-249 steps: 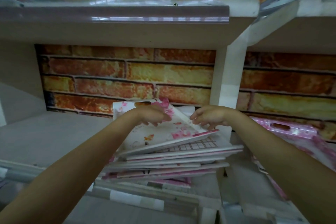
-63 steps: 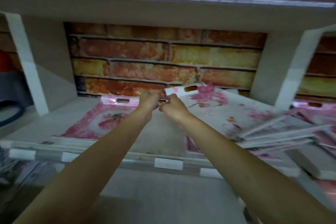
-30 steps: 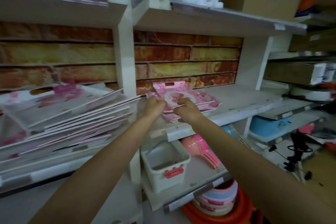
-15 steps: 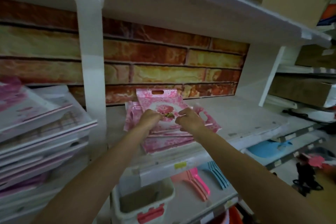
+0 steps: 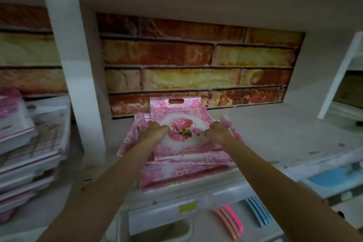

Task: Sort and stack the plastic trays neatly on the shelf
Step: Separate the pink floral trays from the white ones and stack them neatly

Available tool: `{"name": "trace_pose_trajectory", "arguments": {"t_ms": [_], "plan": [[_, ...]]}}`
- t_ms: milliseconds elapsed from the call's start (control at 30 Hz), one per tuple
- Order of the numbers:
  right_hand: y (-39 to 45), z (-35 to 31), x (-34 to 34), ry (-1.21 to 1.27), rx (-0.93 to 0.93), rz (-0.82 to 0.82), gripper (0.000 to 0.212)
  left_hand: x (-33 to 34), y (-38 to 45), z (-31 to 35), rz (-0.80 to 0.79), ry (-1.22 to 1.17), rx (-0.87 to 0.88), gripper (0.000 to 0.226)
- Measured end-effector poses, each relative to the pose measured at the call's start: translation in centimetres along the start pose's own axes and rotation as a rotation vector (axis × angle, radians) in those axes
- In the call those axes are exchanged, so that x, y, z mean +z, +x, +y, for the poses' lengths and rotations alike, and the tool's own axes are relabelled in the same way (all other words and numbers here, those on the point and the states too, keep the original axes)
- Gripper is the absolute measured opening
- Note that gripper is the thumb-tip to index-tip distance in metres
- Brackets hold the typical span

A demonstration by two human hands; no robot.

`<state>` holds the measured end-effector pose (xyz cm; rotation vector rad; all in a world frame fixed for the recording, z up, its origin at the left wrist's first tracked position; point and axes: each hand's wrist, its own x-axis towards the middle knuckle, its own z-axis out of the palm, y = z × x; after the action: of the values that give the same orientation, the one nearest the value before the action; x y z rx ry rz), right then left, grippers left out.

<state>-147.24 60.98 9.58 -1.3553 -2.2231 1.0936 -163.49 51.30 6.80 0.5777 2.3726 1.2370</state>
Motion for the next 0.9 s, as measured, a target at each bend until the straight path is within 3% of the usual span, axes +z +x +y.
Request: {"name": "trace_pose_trajectory", "arguments": {"t_ms": [167, 300, 400, 600, 767, 900], "plan": [[4.1, 0.9, -1.8, -0.083, 0.016, 0.007, 0.048, 0.4, 0.0, 1.3, 0.090, -0.221, -0.031, 0.052], [5.5, 1.2, -2.0, -0.219, 0.036, -0.040, 0.038, 0.8, -0.9, 1.6, 0.157, -0.177, -0.047, 0.060], [5.9, 1.0, -1.6, -0.096, 0.041, -0.091, 0.056, 1.0, -2.2, 1.8, 0.296, -0.094, 0.011, 0.065], [7.2, -0.3, 0.5, 0.135, -0.008, -0.163, 0.055, -1.5, -6.0, 3.0, 0.512, -0.058, 0.042, 0.068], [4.7, -2.8, 2.3, 0.268, -0.044, -0.161, 0.056, -5.1, -10.7, 3.5, 0.658, -0.016, 0.091, 0.046], [2.3, -5.1, 4.6, 0.399, -0.125, -0.172, 0.055, -7.1, -14.3, 3.0, 0.810, 0.029, 0.100, 0.043]]}}
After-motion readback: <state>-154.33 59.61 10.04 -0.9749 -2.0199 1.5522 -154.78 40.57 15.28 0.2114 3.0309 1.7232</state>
